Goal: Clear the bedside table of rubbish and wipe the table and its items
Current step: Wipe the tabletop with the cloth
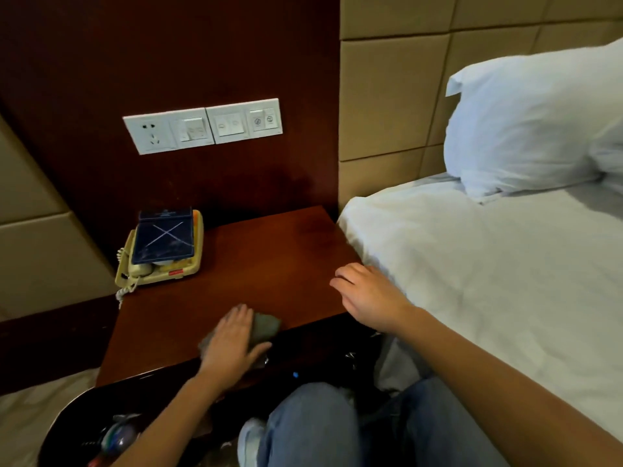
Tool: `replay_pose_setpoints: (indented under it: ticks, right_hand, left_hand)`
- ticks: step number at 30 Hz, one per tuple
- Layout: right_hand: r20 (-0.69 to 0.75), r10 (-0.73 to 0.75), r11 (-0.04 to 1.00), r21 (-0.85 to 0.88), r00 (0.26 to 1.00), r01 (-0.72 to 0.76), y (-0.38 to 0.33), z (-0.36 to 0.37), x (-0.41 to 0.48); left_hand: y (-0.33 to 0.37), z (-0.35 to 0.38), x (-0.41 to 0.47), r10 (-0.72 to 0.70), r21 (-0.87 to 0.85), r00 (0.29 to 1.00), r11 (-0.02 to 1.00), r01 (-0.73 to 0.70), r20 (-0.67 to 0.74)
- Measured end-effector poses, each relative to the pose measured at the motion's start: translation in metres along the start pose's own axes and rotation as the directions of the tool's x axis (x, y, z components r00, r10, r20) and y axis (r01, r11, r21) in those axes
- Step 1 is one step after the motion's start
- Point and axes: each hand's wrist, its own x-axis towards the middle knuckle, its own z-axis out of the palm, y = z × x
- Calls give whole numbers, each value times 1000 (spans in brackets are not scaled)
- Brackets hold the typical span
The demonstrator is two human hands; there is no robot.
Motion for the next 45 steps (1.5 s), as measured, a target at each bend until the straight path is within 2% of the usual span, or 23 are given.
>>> replay_pose_setpoints:
  ticks: [3,5,7,8,10,11,12,14,16,17,19,22,24,26,28,31,35,39,43,45]
  right_hand:
    - [-30,76,997,-1,997,-76,19,-1,-13]
    - [-4,163,985,49,987,-163,29,-1,-18]
    - [46,338,922,182,940,-341,30,2,-22]
    - [64,457,848,269,887,-457,26,4,-22]
    - [183,624,642,433,759,-632,7,14,-20]
    - [317,635,493,536,705,-686,-7,24,-19]
    - [487,590,281,623,643,-730,-26,34,-16]
    - [789,381,-207,581,483,-787,-64,47,-7]
    - [902,190,-522,426,387,-739,-97,56,7]
    - [918,138,-634,370,371,-679,-110,58,16]
    - [916,172,-776,353,363,-522,-125,73,35]
    - [915,281,-829,384,289,-407,-140,95,70]
    - [912,331,-803,407,244,-435,-146,106,83]
    - [906,345,-763,423,245,-489,-151,117,87]
    - [936,291,-795,352,199,-494,-156,121,85]
    - [939,318,-831,341,128,-438,-158,127,87]
    - [909,406,-844,412,92,-343,-148,129,81]
    - [827,556,-754,541,76,-372,-129,141,72]
    - [734,678,-687,616,-34,-385,-93,141,55]
    - [658,751,-619,679,-46,-394,-58,142,38]
  left_hand:
    - [39,4,22,166,121,976,975,-184,144]
    - [46,7,29,261,198,950,935,-294,174]
    - [41,10,36,403,307,907,853,-422,125]
    - [40,9,36,430,307,894,840,-448,128]
    - [39,9,36,446,309,883,827,-470,148]
    - [39,7,33,457,305,879,825,-476,137]
    - [37,6,29,412,282,892,847,-451,188]
    - [35,7,29,432,258,894,856,-447,117]
    - [27,7,25,378,276,915,873,-402,137]
    - [22,4,22,352,265,921,883,-386,166]
    - [8,1,13,370,270,924,883,-383,100]
    - [-17,-12,-2,309,248,950,918,-310,43]
    - [-35,-18,-11,241,246,969,938,-245,48]
    - [-48,-23,-16,199,201,979,959,-201,30]
    - [-56,-26,-16,159,148,987,977,-155,-11]
    - [-56,-25,-9,131,115,991,985,-128,-15]
    - [-45,-20,2,128,55,992,990,-127,-20]
    - [-39,-16,7,113,-13,993,993,-113,-38]
    - [-41,-18,7,96,-44,994,994,-99,-51]
    - [-44,-20,8,85,-49,995,995,-88,-54]
